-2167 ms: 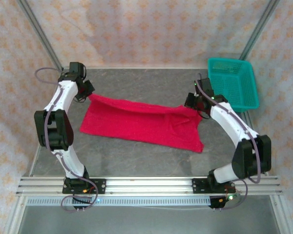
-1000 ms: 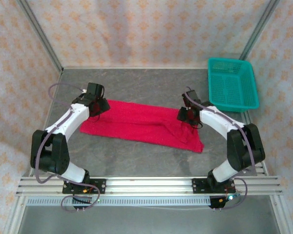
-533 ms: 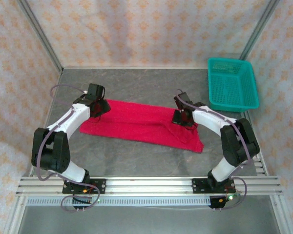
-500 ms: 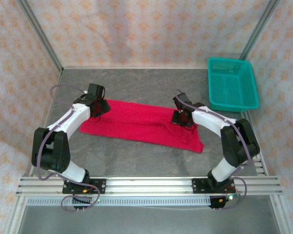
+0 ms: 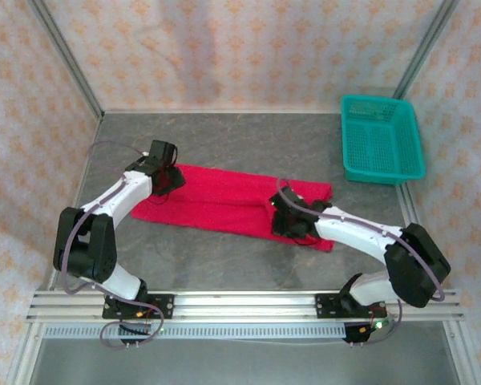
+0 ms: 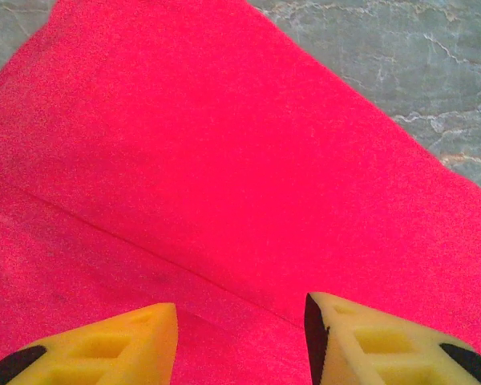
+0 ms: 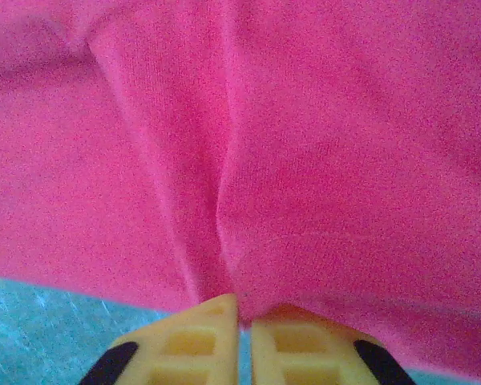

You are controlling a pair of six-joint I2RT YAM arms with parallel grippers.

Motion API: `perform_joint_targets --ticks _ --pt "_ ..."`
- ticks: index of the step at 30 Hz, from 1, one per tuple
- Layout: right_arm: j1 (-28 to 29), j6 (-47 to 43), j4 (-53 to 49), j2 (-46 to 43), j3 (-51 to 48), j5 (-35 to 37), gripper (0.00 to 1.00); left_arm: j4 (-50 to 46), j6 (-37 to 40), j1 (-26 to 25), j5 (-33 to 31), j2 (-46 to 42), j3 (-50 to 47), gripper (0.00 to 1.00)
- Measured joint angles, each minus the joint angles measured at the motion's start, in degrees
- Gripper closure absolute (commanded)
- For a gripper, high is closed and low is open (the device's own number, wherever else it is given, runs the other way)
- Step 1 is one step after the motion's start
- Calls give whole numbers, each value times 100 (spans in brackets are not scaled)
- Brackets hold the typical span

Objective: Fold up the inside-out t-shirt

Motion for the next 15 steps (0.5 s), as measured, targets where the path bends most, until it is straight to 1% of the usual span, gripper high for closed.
perform_joint_targets --ticks 2,3,5,7,9,10,12,15 --pt "234 136 9 17 2 9 70 -2 0 -37 -2 11 0 53" --pt "345 179 0 4 20 24 64 -2 0 -55 -2 13 0 53" --pt "518 240 -107 -59 92 81 59 -4 0 -57 -2 35 4 53" --pt "590 282 -289 -269 232 170 44 -11 0 -57 -2 61 24 53" --pt "590 258 -481 -608 422 382 33 -28 0 -59 -4 76 63 54" --pt "570 216 -568 -798 538 525 31 -35 0 -59 -4 76 87 54" --pt "398 76 -649 -1117 767 776 30 -42 0 -87 -7 87 153 54" --pt "-302 -195 -579 -1176 957 914 30 -37 0 -166 -2 155 249 54"
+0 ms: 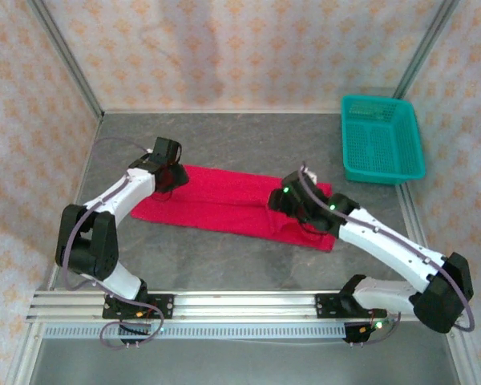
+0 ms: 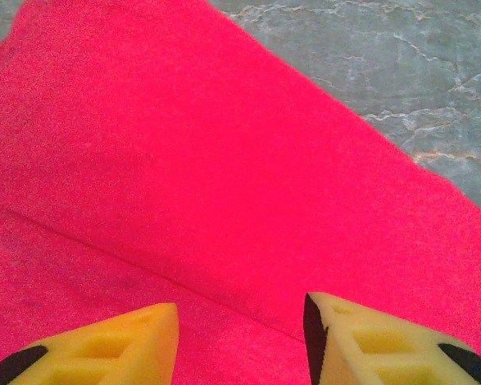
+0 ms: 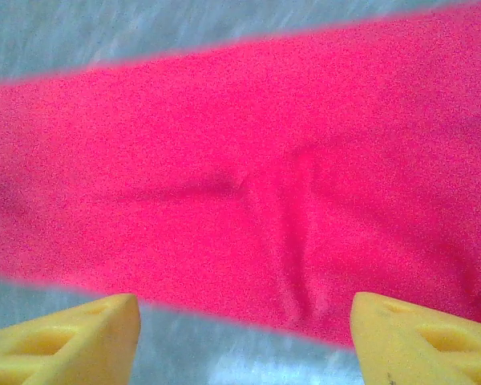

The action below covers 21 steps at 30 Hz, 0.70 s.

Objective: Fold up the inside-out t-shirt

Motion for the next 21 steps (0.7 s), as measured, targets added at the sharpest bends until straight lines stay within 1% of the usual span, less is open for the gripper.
perform_joint_targets --ticks 3,6,8,10,15,18,21 --pt "-772 -345 157 599 11 20 32 2 0 -42 15 96 35 54" --pt "-968 -623 212 1403 17 -57 35 -11 0 -52 20 197 70 54" --pt "-944 -717 223 1775 13 -238 35 -13 0 -52 37 267 129 54" --pt "-807 -730 334 1869 -107 -378 35 -13 2 -52 44 348 223 54" --pt "-120 -540 699 1574 -813 -568 35 -20 7 -52 109 673 516 54" --pt "-37 -354 743 1329 -1292 -610 35 -81 13 -52 146 831 662 54" --pt "-59 -256 671 1156 -1421 -586 35 -164 22 -52 149 922 817 54"
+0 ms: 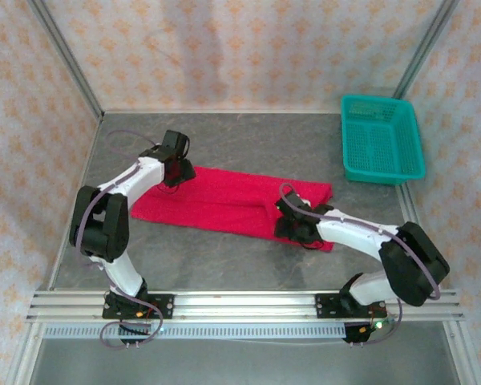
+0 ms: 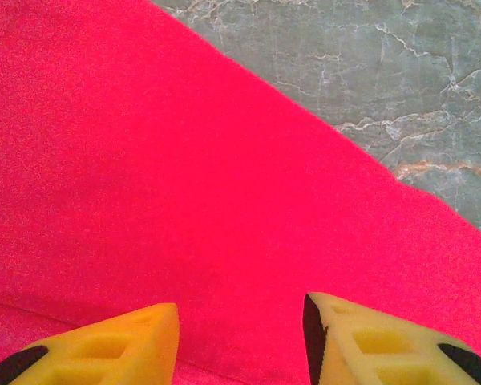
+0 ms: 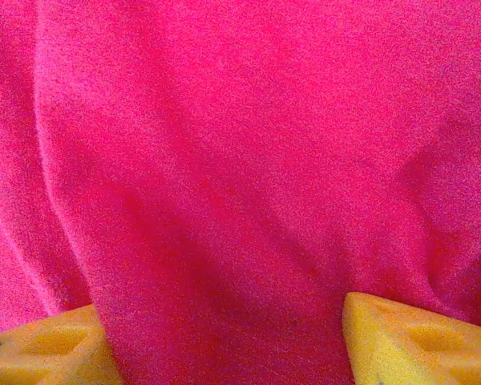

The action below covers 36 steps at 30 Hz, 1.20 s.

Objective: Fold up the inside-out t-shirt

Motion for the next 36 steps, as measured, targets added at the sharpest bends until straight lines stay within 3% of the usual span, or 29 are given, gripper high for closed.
perform_joint_targets --ticks 10,17,24,28,31,35,36 --pt "-118 -20 -122 -415 953 334 31 -66 -17 0 398 186 708 54" --pt "-782 264 780 625 562 103 32 210 -20 81 855 863 772 53" --pt "-898 299 1224 522 -46 15 31 866 -164 1167 1259 776 -385 48" --pt "-1067 245 1058 297 -162 -2 30 894 -149 1530 1047 616 -570 47" --pt "-1185 90 588 50 -133 7 24 772 -96 1550 907 533 -575 46" --pt "-1263 -201 -315 -413 295 234 2 485 35 1532 459 -22 -715 41" --pt "-1325 -299 -439 -520 446 348 1 393 83 1482 271 -291 -761 40"
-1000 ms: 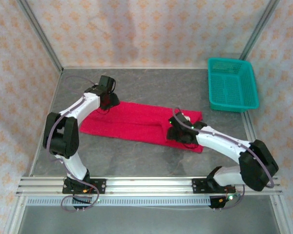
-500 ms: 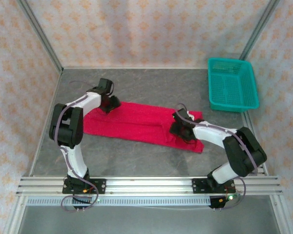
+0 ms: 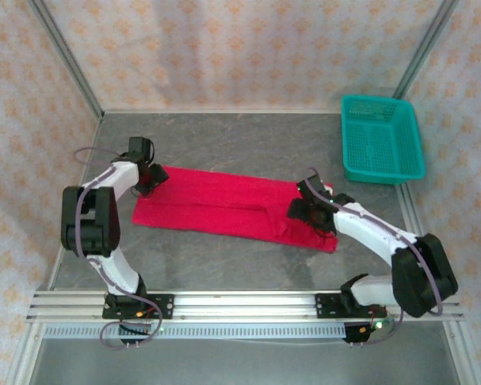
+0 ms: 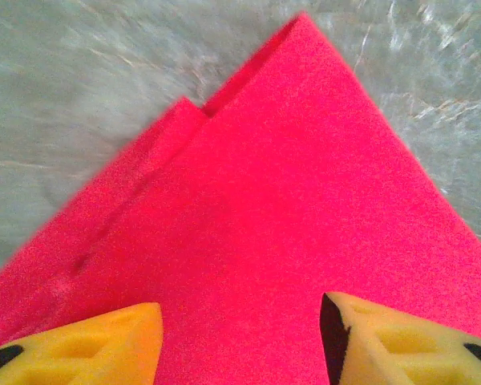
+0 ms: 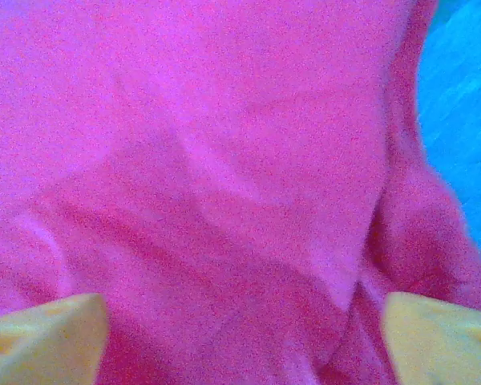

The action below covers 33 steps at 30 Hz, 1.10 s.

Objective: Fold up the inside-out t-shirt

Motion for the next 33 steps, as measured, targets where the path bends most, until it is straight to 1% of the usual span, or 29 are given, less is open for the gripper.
perform_joint_targets --ticks 1,4,6,8,9,14,17,20,24,26,28,33 --pt "-87 -92 -72 -72 109 85 1 -90 35 -70 -151 -232 -17 40" --pt "-605 -354 -201 -22 352 227 1 -199 144 -396 -459 -981 -20 40" --pt "-885 -492 -251 254 442 304 1 -225 216 -527 -472 -1303 -22 40" --pt "-992 -634 -282 654 516 317 0 -227 227 -546 -474 -1513 -59 41" --pt "-992 -680 -280 824 549 313 0 -232 227 -531 -476 -1556 -90 41" --pt "-988 -918 -160 1543 619 13 8 -372 245 -518 -472 -1572 -256 43" --pt "-905 -946 -42 1674 619 -184 14 -404 269 -518 -472 -1572 -275 44" --pt "-688 -920 114 1698 614 -306 24 -402 269 -518 -466 -1572 -297 45" --pt "-481 -855 295 1799 599 -380 30 -400 269 -518 -428 -1567 -297 45" --pt "-474 -848 337 1873 599 -354 37 -400 271 -518 -428 -1552 -297 45" --pt "-474 -802 378 1878 592 -337 37 -402 271 -518 -426 -1541 -297 45" --pt "-474 -787 409 1871 584 -264 21 -409 332 -518 -426 -1539 -295 45"
